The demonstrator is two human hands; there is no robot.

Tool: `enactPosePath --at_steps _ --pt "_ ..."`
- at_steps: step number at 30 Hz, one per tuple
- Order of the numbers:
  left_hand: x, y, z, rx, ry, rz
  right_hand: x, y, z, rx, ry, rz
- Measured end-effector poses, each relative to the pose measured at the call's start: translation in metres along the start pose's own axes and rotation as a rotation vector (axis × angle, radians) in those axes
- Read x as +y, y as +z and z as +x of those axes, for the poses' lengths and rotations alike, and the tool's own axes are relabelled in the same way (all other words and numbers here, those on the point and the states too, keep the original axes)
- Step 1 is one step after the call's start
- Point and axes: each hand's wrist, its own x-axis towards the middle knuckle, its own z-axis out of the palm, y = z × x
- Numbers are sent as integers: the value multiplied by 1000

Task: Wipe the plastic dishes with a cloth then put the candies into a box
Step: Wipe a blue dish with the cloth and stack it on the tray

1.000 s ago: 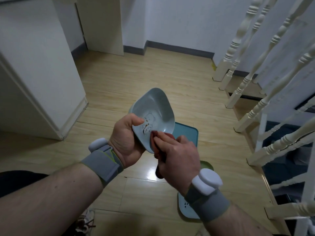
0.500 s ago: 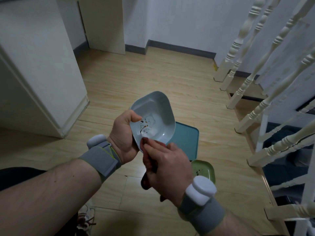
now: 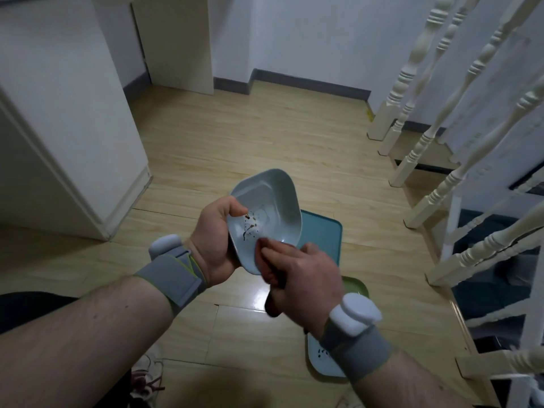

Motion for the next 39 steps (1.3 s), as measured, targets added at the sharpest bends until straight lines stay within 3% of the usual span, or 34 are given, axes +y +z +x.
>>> enactPosePath --at_steps 3,7,11,15,19,22,26,31,35,39 --pt "-2 -3 1 14 -77 70 21 2 3 -3 62 -59" --pt "7 -2 0 -8 -80 104 18 1 4 117 78 8" --pt "-2 10 -1 -23 155 285 -6 -18 16 137 253 229" --pt "-11 10 0 -29 406 350 -33 -24 20 114 167 367" --pt "2 5 -1 -143 236 65 -21 -17 14 77 -24 141" --pt "-1 3 0 -100 152 -10 1 -7 13 91 19 1" --pt "1 9 0 -61 145 -88 -19 -6 4 85 -3 14" --pt "6 4 -2 -15 115 -79 -12 -9 4 96 -48 40" --pt "8 5 -2 -11 22 -41 12 -13 12 85 65 -75" --pt "8 4 1 0 2 -1 -26 -9 -6 -4 -24 -7"
